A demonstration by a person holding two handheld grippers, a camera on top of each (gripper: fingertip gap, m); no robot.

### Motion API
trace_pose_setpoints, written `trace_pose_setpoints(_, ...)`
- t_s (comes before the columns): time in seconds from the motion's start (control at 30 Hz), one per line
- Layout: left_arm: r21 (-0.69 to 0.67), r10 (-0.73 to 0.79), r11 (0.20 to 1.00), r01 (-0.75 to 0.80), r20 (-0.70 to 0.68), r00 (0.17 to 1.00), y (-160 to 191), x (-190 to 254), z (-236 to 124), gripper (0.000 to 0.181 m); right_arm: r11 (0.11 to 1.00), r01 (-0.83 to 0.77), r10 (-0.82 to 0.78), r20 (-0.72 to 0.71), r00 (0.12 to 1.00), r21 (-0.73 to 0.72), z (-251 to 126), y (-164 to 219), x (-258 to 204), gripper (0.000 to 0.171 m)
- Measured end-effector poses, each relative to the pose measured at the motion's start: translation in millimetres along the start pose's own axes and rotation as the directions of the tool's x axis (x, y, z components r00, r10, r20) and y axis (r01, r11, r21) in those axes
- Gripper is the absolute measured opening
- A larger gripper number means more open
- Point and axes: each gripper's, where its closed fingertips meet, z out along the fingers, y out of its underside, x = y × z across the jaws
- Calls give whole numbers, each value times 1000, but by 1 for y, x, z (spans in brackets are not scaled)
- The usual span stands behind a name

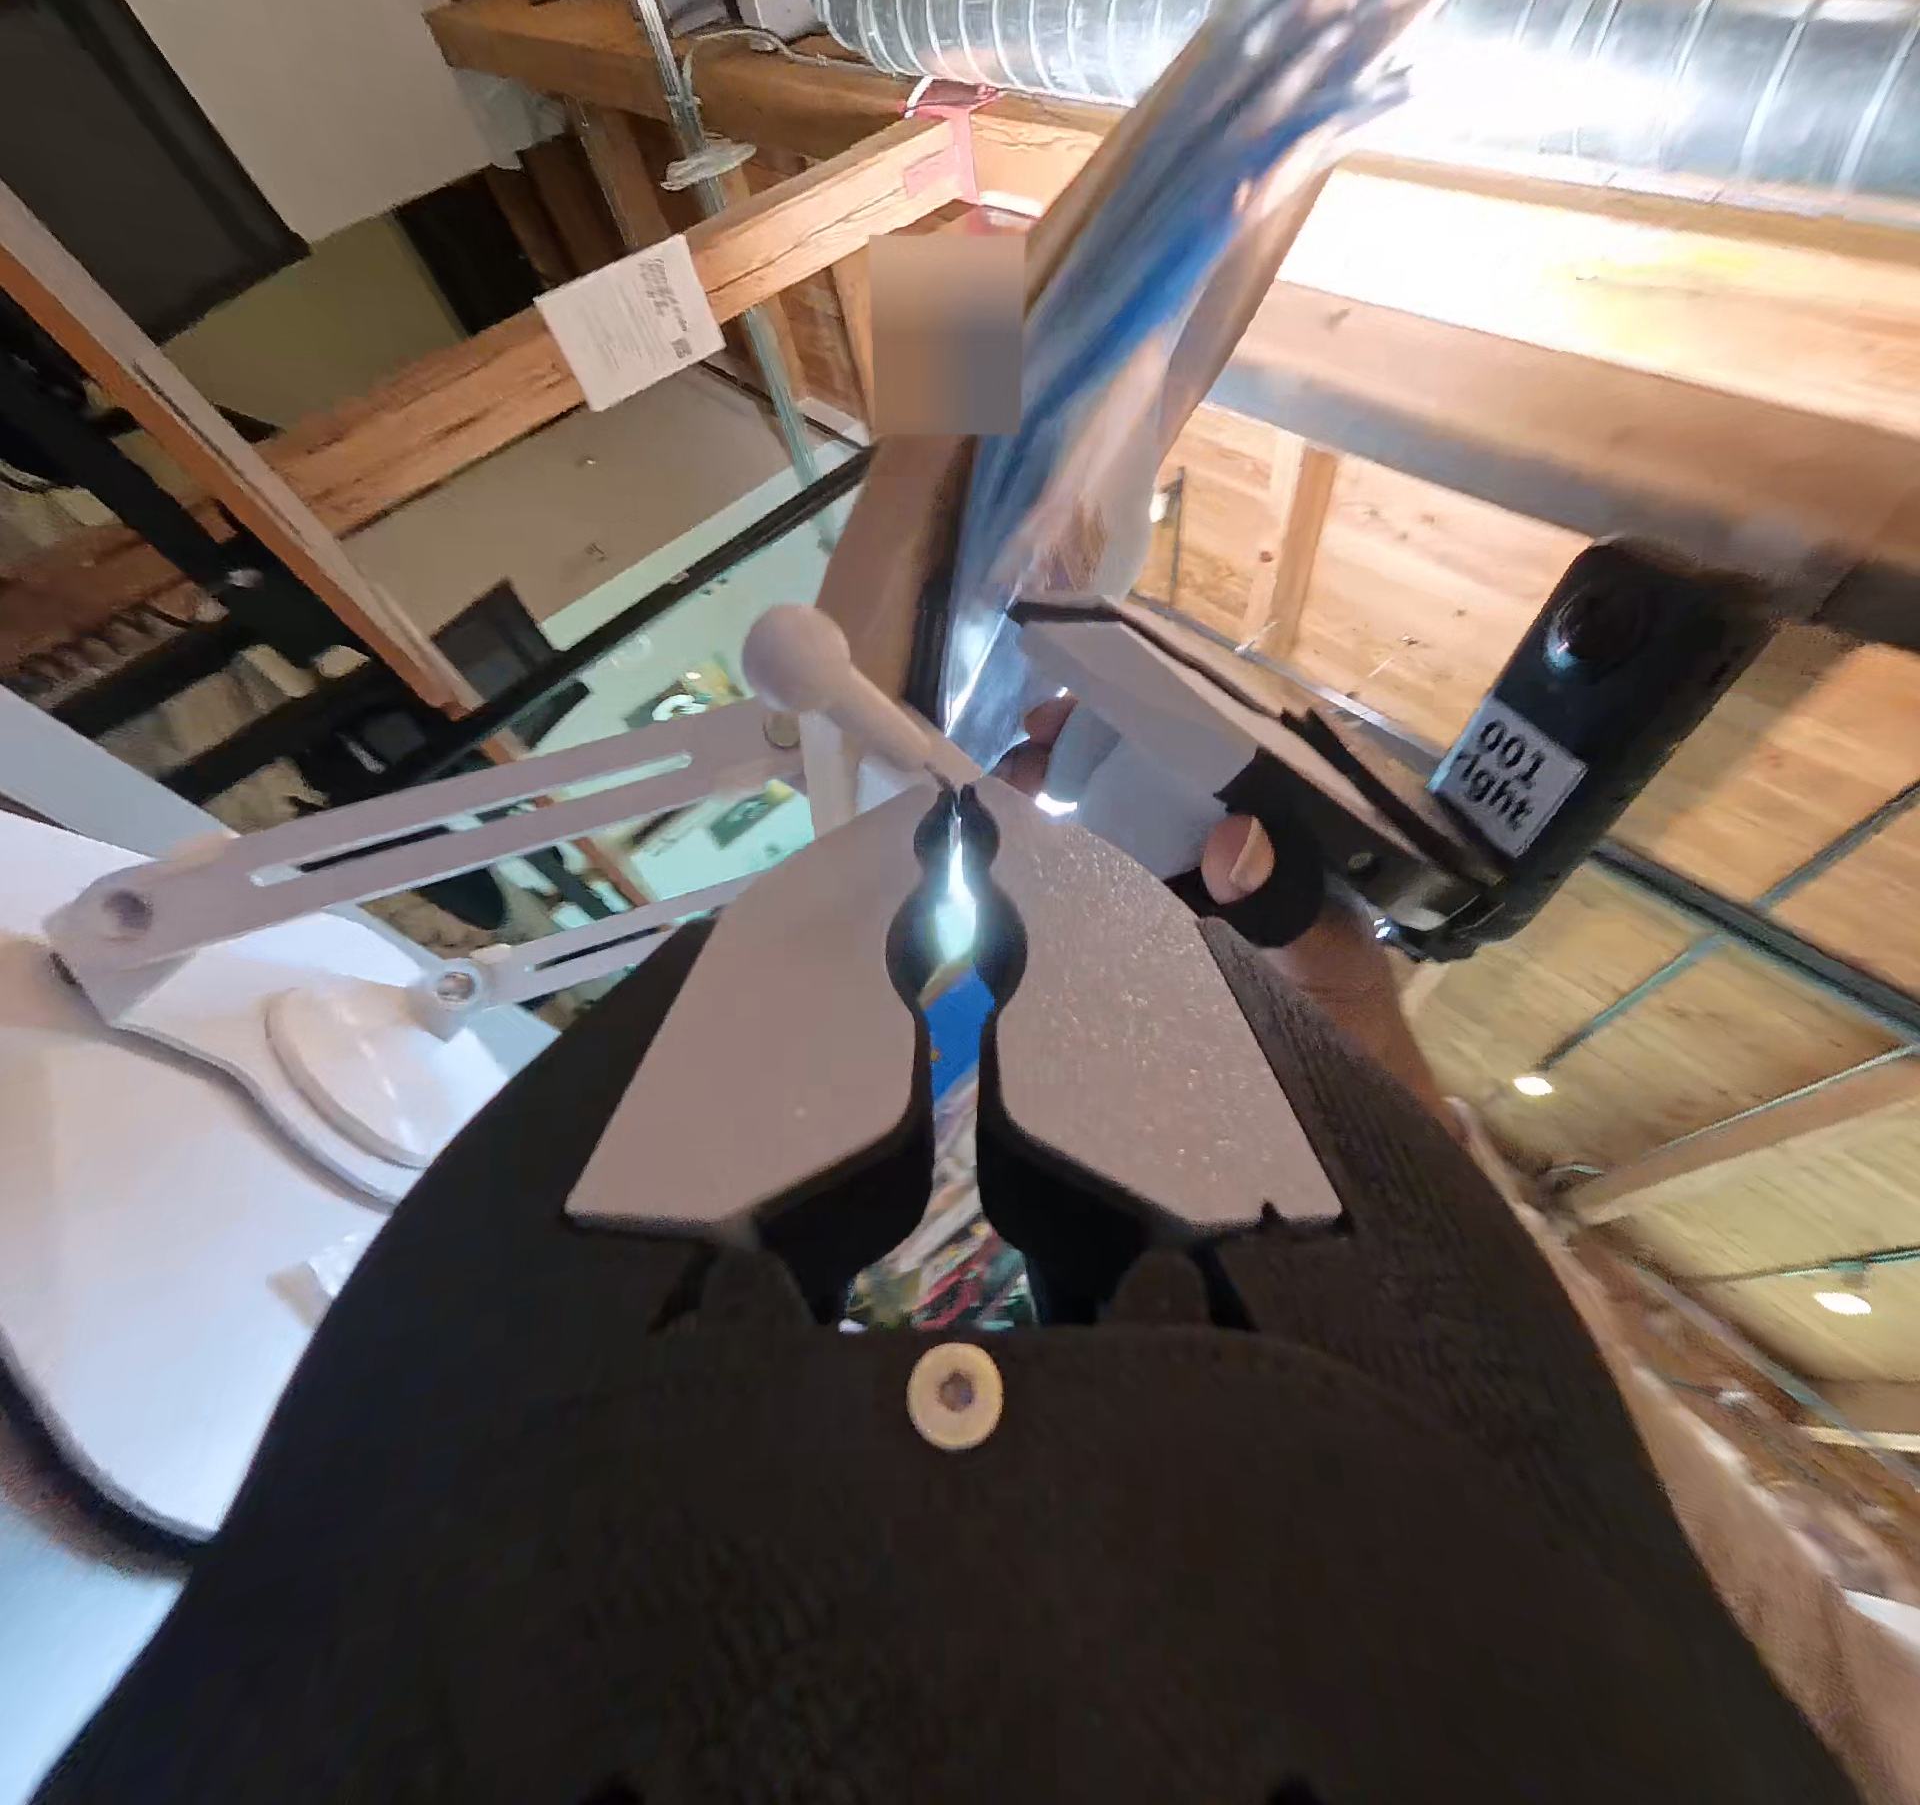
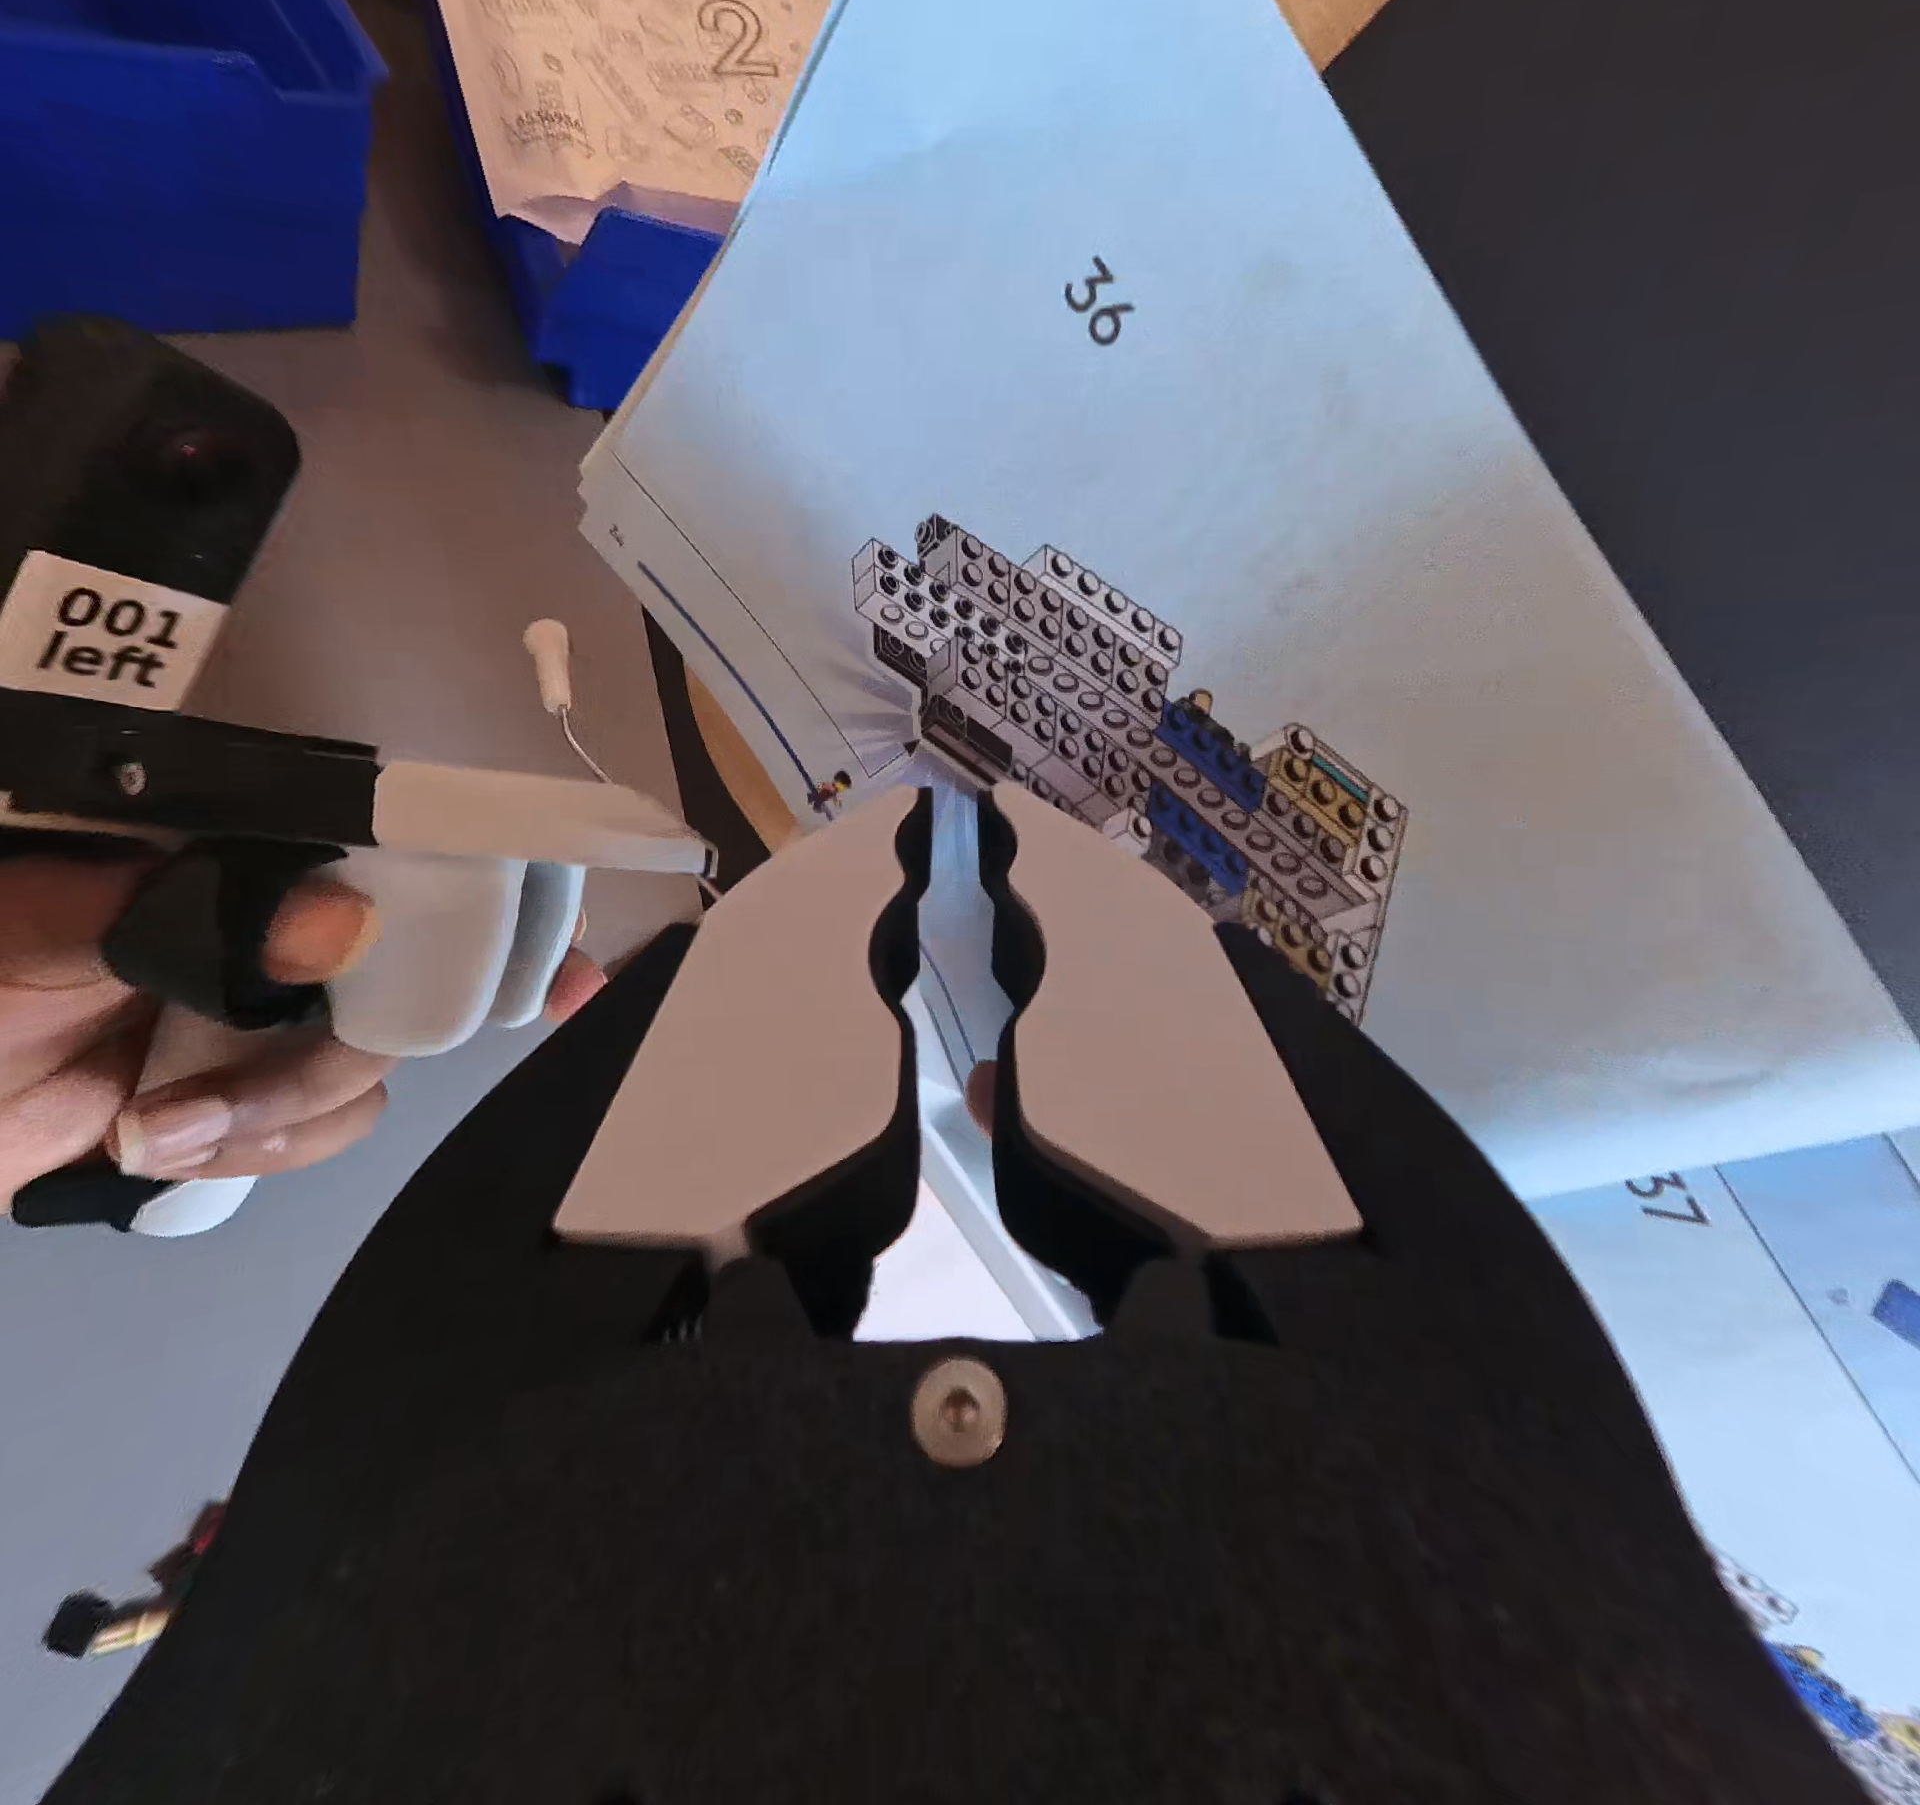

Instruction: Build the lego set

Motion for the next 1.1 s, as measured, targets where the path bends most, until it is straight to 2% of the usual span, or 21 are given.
trace_pose_setpoints(0.1, -72, 224, 974, -217, 115, 968, -1, 4, 1, 1, 1000, -7, 7, -5, 1000, -18, 4, -4, -1, 4)
trace_pose_setpoints(0.2, -195, 491, 868, -456, 213, 845, -1, 9, 4, 2, 1000, -6, 6, -6, 1000, -19, 4, -5, -1, 2)
trace_pose_setpoints(0.3, -372, 728, 677, -635, 208, 654, -1, 13, 11, 3, 1000, -3, 4, 10, 1000, -8, 5, -6, -4, 0)
trace_pose_setpoints(0.4, -566, 907, 377, -733, 67, 415, -3, 12, 19, 7, 1000, 3, -3, 39, 999, -1, 7, -9, -9, 2)
trace_pose_setpoints(0.47, -658, 942, 243, -713, -16, 336, -5, 10, 21, 9, 1000, -9, 8, 65, 998, 10, 8, -13, -15, 7)
trace_pose_setpoints(0.57, -725, 941, 203, -659, -40, 335, -6, 6, 22, 8, 997, -24, 19, 64, 998, 75, -6, -19, -13, 12)
trace_pose_setpoints(0.63, -731, 957, 150, -665, -62, 285, -6, 6, 25, 7, 987, -65, 61, 26, 998, 149, -29, -19, 0, 11)
trace_pose_setpoints(0.77, -743, 961, 131, -656, -67, 268, -5, 7, 28, 6, 978, -106, 139, -177, 974, 182, -66, 24, 51, 11)
trace_pose_setpoints(0.83, -753, 977, 65, -655, -85, 194, -5, 8, 28, 6, 985, -120, 144, -205, 968, 127, -64, 54, 61, 11)
trace_pose_setpoints(0.9, -763, 992, -66, -643, -122, 43, -2, 10, 30, 6, 992, -77, 94, -185, 978, 97, -52, 66, 52, 11)
trace_pose_setpoints(1.0, -742, 932, -362, -564, -285, -223, 10, 13, 39, 3, 991, -3, 29, -193, 981, 134, -41, 56, 38, 5)
trace_pose_setpoints(1.03, -721, 891, -453, -524, -349, -289, 15, 12, 41, 3, 989, -16, 43, -179, 983, 148, -39, 52, 34, 5)
trace_pose_setpoints(1.1, -674, 804, -593, -441, -468, -366, 24, 7, 43, 1, 985, -28, 57, -171, 984, 167, -36, 48, 31, 6)
